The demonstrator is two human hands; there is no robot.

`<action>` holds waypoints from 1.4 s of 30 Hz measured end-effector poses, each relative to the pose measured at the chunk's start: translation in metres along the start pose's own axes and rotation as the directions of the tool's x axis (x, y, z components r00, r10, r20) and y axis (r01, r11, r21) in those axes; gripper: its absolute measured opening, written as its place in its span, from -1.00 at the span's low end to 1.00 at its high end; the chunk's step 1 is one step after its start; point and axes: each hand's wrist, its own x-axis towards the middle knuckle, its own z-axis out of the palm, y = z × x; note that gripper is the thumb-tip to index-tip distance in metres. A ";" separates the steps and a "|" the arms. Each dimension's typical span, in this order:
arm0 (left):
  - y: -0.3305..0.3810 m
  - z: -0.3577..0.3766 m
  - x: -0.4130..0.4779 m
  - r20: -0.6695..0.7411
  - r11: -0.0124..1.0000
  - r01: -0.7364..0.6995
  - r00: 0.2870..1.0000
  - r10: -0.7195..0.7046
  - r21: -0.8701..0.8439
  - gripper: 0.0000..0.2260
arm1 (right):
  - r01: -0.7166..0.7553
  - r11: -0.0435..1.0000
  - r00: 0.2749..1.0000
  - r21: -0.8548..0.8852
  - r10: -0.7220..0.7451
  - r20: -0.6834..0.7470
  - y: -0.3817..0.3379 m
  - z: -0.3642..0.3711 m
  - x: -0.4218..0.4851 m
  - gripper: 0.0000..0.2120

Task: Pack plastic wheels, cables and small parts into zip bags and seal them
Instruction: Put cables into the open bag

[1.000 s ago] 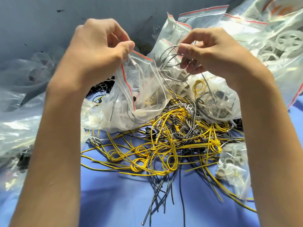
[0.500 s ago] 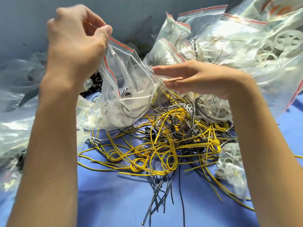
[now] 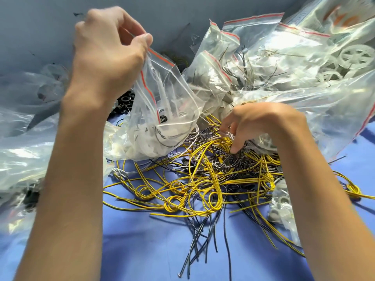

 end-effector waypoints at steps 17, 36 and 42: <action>0.003 0.002 -0.001 0.011 1.000 -0.014 1.000 0.013 0.028 -0.90 | 0.483 0.725 0.691 0.491 0.029 -0.722 0.013 -0.031 -0.023 -0.76; 0.011 0.009 -0.007 0.089 0.998 -0.055 0.994 0.056 -0.012 -0.90 | 0.659 0.278 0.654 0.699 0.247 -0.715 0.016 -0.037 -0.034 -0.82; 0.015 0.010 -0.011 0.206 0.996 -0.084 0.975 0.085 -0.017 -0.94 | 0.709 0.223 0.679 0.669 0.041 -0.733 -0.002 -0.035 -0.036 -0.78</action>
